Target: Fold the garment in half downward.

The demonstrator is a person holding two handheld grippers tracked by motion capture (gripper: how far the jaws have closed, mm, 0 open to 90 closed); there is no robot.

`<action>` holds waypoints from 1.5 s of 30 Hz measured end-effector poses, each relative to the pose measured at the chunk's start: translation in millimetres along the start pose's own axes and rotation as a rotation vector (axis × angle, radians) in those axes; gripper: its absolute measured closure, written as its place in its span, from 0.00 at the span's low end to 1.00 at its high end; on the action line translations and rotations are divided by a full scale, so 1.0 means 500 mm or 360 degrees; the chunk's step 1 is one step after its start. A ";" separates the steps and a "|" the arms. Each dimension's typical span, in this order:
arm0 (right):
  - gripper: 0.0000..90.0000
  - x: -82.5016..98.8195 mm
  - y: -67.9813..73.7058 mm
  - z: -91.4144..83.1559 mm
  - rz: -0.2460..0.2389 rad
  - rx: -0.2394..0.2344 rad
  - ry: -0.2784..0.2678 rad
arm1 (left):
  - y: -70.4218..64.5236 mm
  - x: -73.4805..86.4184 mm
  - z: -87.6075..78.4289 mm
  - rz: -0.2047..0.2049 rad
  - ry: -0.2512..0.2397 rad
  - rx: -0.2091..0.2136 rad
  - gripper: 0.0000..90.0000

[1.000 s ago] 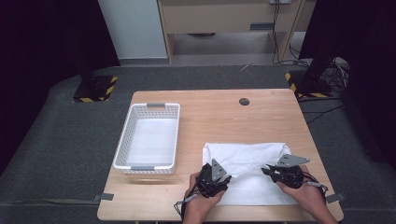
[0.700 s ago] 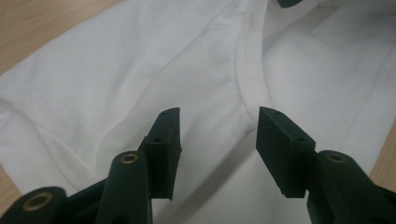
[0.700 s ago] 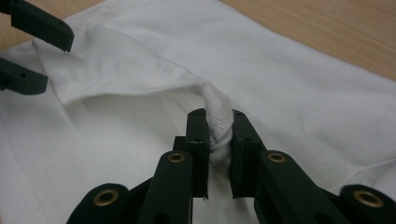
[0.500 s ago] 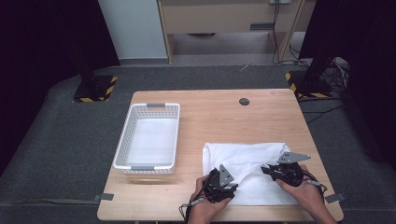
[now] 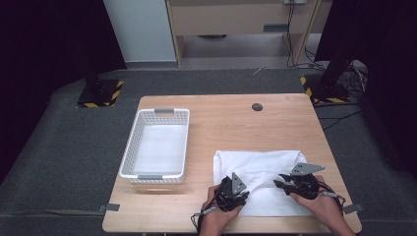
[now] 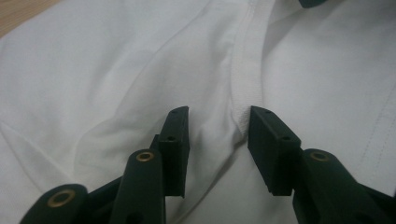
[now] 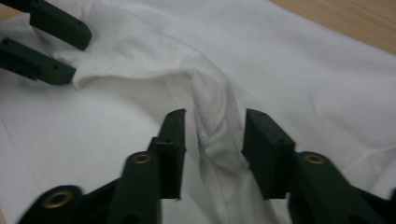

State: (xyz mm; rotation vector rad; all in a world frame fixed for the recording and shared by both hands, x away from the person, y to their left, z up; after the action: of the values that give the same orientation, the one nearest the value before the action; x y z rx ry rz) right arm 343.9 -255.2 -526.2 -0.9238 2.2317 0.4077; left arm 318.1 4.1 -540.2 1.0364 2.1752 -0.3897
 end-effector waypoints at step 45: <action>0.75 -0.022 -0.027 -0.006 -0.0113 0.0144 -0.0087 | 0.054 -0.055 0.041 -0.0051 0.0073 -0.0023 0.77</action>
State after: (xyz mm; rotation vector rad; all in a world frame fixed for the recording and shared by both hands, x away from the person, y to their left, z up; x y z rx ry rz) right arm 358.0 -260.5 -516.9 -0.9301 2.1427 0.2939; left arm 360.5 -4.8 -535.4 1.0129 2.2344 -0.3681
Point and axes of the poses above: each handheld gripper's, and its own axes: z roughly forward along the jaws, x roughly out of its underside, y roughly to its left, the point moved 1 cm from there along z, roughly forward along the jaws, and after that the axes turned 4 degrees about y, right-handed, at the moved point
